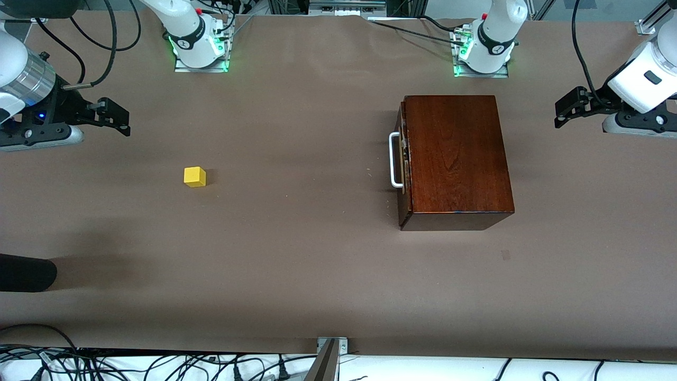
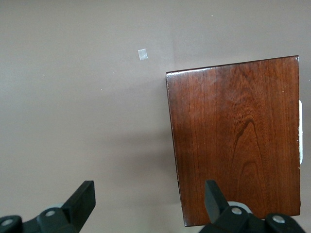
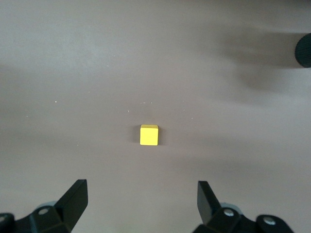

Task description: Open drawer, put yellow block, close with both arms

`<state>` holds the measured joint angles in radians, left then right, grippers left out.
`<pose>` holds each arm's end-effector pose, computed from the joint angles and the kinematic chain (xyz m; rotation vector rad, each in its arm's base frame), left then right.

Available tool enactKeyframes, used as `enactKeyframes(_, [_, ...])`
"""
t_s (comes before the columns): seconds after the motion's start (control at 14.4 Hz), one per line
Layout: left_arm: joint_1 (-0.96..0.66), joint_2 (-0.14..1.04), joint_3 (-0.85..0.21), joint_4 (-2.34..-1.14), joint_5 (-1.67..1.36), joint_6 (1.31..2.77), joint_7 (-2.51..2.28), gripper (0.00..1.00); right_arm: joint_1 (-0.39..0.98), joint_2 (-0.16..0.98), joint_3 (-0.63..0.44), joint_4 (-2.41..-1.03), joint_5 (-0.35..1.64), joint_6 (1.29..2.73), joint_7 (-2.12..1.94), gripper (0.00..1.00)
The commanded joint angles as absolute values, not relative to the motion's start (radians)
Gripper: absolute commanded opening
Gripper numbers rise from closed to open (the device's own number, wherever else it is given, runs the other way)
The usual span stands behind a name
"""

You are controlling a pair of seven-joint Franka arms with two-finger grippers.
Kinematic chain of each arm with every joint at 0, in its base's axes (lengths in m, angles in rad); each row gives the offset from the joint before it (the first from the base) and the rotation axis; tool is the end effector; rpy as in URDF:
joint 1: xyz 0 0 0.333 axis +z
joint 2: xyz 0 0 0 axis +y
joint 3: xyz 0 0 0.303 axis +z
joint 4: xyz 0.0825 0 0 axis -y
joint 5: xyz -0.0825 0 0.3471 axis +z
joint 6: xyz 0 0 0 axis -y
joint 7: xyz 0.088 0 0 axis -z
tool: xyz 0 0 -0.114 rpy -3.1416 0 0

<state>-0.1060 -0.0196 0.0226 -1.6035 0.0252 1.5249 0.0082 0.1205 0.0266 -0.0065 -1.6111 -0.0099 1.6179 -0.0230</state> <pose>0.5043 -0.0391 0.5965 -3.1101 0.1419 0.0904 0.5248 0.0590 0.5771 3.1231 0.2152 -0.0302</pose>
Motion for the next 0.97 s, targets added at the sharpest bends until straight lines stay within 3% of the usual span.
enactKeyframes(0.0, [-0.109, -0.003, 0.017, -1.566, 0.046, 1.499, 0.0, 1.0, 0.112, 0.035, -0.003, -1.588, 0.005, 1.612, -0.014, 1.0])
enactKeyframes(0.35, [-0.109, -0.003, 0.009, -1.566, 0.046, 1.484, -0.002, 1.0, 0.114, 0.035, -0.003, -1.588, 0.005, 1.612, -0.014, 1.0])
enactKeyframes(0.56, [-0.11, -0.005, -0.008, -1.566, 0.029, 1.341, -0.003, 1.0, 0.114, 0.035, -0.003, -1.588, 0.005, 1.615, -0.014, 1.0])
enactKeyframes(0.9, [-0.11, 0.014, -0.17, -1.586, -0.035, 1.102, -0.008, 1.0, 0.115, 0.034, -0.002, -1.588, 0.005, 1.617, -0.012, 1.0])
